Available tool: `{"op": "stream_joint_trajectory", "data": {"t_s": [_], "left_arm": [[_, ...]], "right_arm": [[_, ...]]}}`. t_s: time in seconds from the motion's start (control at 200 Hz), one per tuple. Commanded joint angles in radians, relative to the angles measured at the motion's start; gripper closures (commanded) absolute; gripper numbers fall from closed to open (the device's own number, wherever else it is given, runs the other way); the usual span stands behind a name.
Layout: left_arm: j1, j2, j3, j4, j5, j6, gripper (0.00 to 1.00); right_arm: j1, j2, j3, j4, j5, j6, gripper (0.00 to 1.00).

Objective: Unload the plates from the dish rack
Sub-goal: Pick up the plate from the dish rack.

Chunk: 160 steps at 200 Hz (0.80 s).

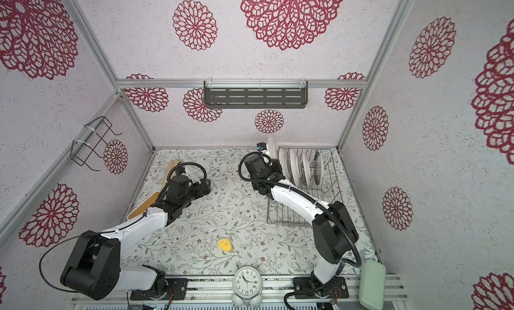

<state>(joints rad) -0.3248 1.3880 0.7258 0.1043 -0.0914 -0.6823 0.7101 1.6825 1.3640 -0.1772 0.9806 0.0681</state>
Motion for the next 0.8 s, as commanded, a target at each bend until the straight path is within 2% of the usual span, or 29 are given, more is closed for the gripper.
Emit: {"op": "stream_joint_trajectory", "data": {"t_s": [0.0,0.17,0.35,0.536,0.796], "left_arm": [[-0.012,0.005,0.047,-0.016,-0.018,0.01,0.03],[-0.018,0.04,0.086,-0.037,-0.02,0.011,0.03],[-0.029,0.051,0.116,-0.06,-0.016,0.017,0.03],[-0.03,0.033,0.113,-0.05,-0.01,-0.005,0.03],[-0.031,0.015,0.119,-0.039,0.013,-0.03,0.03]], "right_arm": [[0.015,-0.09,0.043,0.096,0.08,-0.054,1.0],[0.027,-0.098,0.045,0.123,0.099,-0.071,1.0],[0.069,-0.108,0.047,0.191,0.143,-0.175,1.0],[0.121,-0.159,0.025,0.247,0.148,-0.224,1.0],[0.163,-0.276,-0.031,0.269,0.011,-0.166,1.0]]}}
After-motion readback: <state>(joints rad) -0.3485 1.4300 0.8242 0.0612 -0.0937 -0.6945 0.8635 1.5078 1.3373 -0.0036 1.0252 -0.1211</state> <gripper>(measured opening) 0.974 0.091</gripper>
